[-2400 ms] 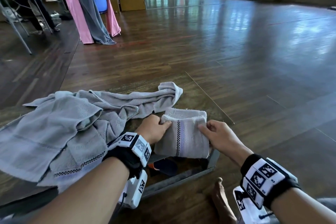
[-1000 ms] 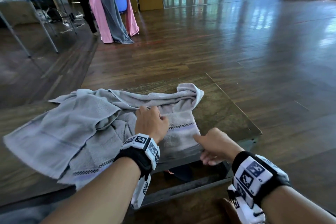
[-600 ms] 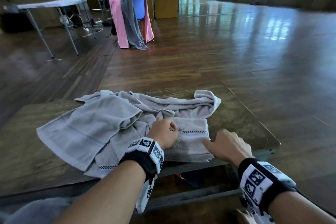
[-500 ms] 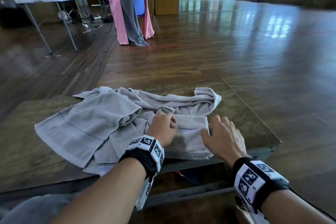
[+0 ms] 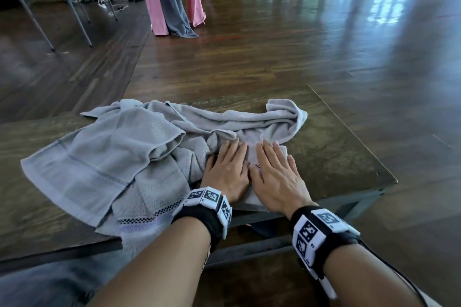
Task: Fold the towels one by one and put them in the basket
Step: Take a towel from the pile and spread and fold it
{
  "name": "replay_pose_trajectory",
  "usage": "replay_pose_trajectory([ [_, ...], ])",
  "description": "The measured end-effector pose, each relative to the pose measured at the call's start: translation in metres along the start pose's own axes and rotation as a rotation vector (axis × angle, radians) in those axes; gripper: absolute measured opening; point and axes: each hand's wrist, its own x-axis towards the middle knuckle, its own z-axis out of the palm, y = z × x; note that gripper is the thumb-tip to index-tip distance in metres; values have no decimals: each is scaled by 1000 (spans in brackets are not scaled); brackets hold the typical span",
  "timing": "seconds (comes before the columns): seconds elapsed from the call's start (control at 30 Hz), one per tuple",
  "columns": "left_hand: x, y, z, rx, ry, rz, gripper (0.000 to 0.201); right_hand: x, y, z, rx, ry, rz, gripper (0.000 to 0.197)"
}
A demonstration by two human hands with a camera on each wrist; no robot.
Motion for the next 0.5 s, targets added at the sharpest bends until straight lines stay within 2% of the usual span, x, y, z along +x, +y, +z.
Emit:
replay_pose_trajectory([
  [0.5,-1,-13,1,-13,-18,-99,57,-11,6,-3,-4,-25,86,85],
])
